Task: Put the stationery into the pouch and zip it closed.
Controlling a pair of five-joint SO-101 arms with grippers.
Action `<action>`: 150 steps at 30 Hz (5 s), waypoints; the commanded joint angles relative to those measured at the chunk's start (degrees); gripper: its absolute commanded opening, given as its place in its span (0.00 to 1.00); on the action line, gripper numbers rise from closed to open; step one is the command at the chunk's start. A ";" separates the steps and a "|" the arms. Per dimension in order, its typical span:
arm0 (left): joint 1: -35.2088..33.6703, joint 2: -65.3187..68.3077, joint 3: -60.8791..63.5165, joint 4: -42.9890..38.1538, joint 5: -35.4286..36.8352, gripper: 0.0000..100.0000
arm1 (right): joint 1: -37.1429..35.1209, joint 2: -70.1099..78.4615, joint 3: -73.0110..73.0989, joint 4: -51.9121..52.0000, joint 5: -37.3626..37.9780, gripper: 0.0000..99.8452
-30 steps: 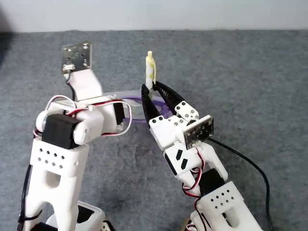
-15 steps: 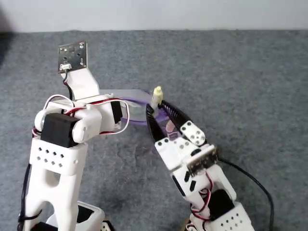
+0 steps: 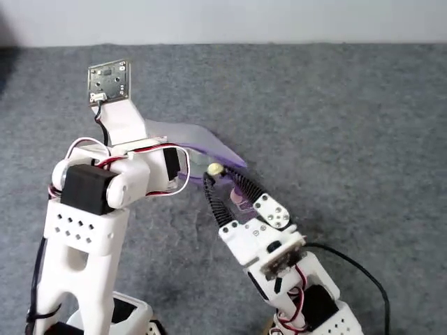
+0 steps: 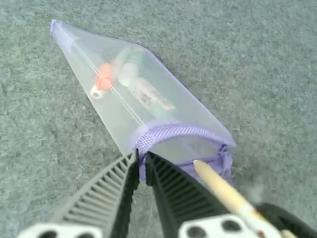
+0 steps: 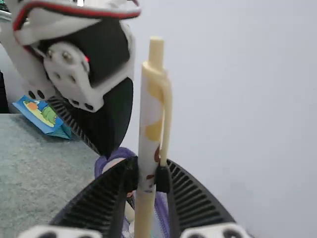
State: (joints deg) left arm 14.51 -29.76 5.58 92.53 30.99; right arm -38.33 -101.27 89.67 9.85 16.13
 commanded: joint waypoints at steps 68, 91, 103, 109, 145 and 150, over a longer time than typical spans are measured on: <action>1.23 -0.18 -2.15 0.18 0.44 0.01 | 2.15 30.11 0.62 -28.97 -4.75 0.01; 0.88 -0.18 -1.98 0.26 0.35 0.01 | 8.13 29.49 -12.84 -1.71 -7.91 0.05; -1.67 -0.53 -1.89 3.69 0.18 0.01 | 15.69 24.75 -31.82 56.84 -15.47 0.05; -5.98 -0.62 -1.98 6.24 -1.76 0.02 | 13.49 24.92 -32.62 69.58 -12.66 0.06; -18.29 -11.60 4.70 5.80 0.18 0.26 | -6.37 69.14 -40.70 69.32 -17.93 0.22; -18.29 -11.60 4.70 5.80 0.09 0.26 | -6.20 69.23 -35.60 63.52 -16.79 0.17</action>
State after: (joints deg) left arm -3.34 -40.31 10.51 99.30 30.55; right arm -44.22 -32.35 52.92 76.13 -1.54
